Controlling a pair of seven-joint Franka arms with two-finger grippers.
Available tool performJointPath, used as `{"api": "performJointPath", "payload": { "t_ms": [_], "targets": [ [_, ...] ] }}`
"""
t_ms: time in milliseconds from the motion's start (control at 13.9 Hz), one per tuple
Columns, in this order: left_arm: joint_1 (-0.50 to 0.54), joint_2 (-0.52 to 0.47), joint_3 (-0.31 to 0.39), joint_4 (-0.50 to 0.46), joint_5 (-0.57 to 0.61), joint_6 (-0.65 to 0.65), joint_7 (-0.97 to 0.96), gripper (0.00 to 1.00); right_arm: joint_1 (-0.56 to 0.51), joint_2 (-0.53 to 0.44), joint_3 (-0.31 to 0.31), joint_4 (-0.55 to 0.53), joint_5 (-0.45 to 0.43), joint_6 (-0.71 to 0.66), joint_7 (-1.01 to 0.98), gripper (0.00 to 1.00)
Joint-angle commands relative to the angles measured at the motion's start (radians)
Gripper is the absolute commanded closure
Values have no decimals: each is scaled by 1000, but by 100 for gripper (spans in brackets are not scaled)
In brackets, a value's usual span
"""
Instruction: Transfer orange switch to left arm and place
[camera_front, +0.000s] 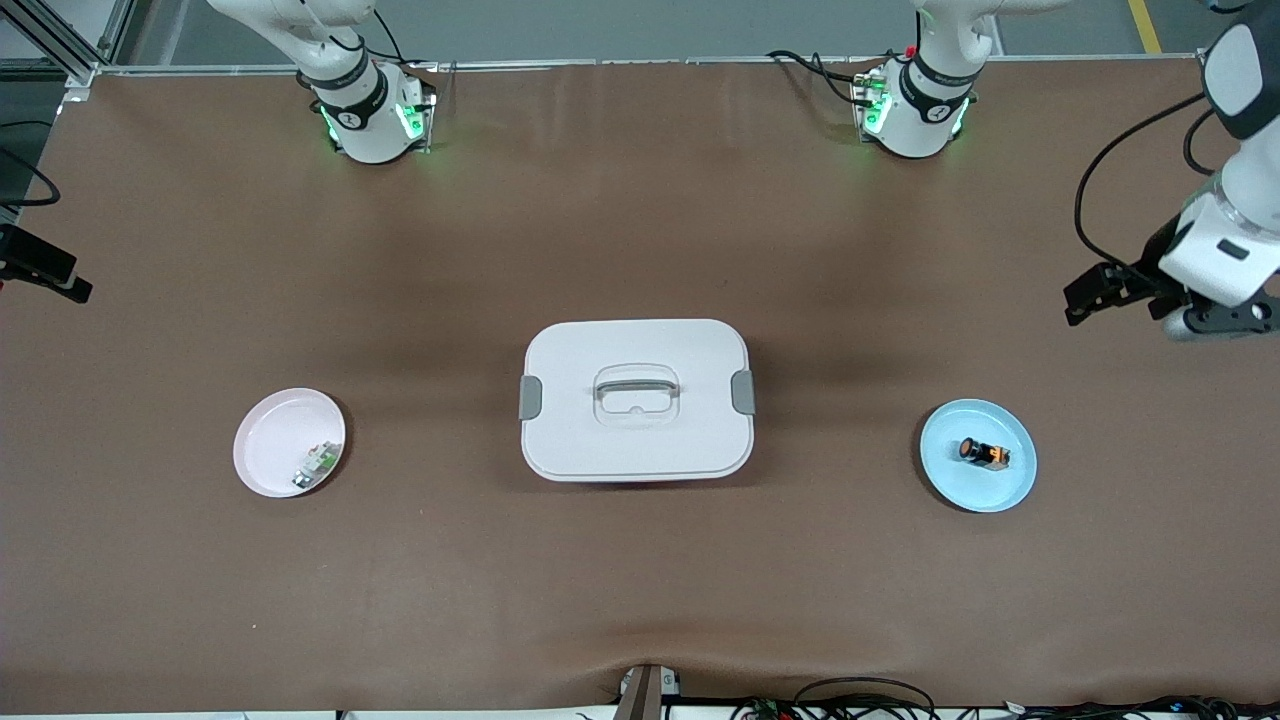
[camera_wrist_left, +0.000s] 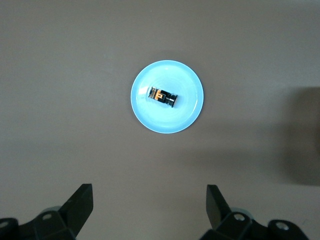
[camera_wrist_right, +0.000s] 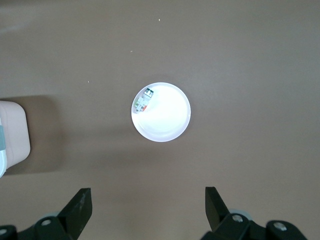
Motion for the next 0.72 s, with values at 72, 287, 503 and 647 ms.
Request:
{"api": "performJointPath", "payload": {
  "t_ms": [72, 287, 503, 647],
  "targets": [
    [4, -199, -9, -221, -14, 104, 12, 0, 20, -22, 6, -15, -50, 14, 2, 0],
    [0, -215, -12, -191, -14, 90, 14, 0, 17, -22, 3, -16, -51, 14, 4, 0],
    [-2, -160, -12, -87, -13, 23, 23, 0, 19, -22, 3, -16, -51, 11, 15, 0],
    [-2, -97, -12, 3, -13, -37, 22, 0, 16, -22, 1, -18, -51, 3, 16, 0]
  ]
}}
